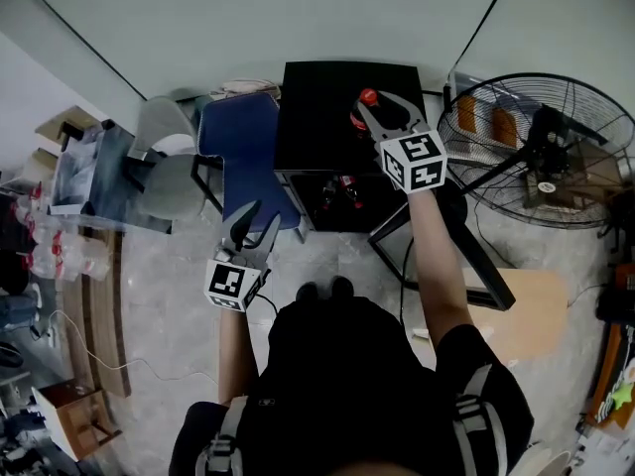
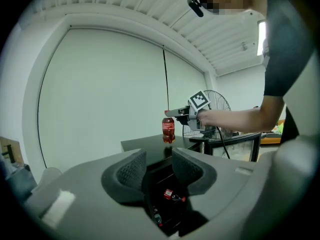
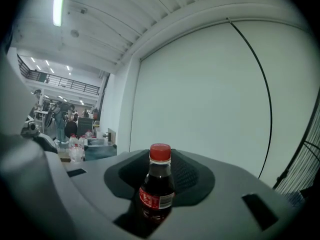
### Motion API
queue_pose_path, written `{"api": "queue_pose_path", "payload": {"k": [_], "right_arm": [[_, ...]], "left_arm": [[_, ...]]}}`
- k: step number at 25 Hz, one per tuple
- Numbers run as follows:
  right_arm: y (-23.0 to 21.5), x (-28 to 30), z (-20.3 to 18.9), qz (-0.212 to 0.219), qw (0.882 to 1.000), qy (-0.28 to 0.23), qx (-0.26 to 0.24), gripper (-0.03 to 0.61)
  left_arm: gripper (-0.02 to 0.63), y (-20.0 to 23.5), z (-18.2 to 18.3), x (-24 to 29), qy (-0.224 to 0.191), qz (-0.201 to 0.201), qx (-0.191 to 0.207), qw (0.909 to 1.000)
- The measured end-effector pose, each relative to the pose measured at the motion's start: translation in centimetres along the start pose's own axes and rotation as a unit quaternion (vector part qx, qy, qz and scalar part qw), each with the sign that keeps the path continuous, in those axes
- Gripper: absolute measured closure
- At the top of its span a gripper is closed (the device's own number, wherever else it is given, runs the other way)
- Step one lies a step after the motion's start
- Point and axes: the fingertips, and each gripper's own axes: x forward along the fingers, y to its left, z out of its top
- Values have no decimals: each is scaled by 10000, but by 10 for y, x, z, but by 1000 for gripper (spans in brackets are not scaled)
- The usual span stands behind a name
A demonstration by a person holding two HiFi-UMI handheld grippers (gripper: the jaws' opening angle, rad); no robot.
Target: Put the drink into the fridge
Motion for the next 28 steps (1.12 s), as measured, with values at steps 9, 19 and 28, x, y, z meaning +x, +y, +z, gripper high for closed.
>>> {"api": "queue_pose_path", "payload": {"k": [9, 19, 28], "right_arm": [[12, -24, 10, -461, 9988, 22, -177, 445], [42, -63, 6, -1023, 9947, 39, 95, 445], [77, -86, -2, -1286, 9916, 124, 71, 445]], "left_arm": [[453, 3, -2, -12, -57, -489, 151, 9987], [453, 20, -21, -38, -65, -992, 83, 9950], [454, 22, -34, -62, -26, -1329, 109, 9911]]}}
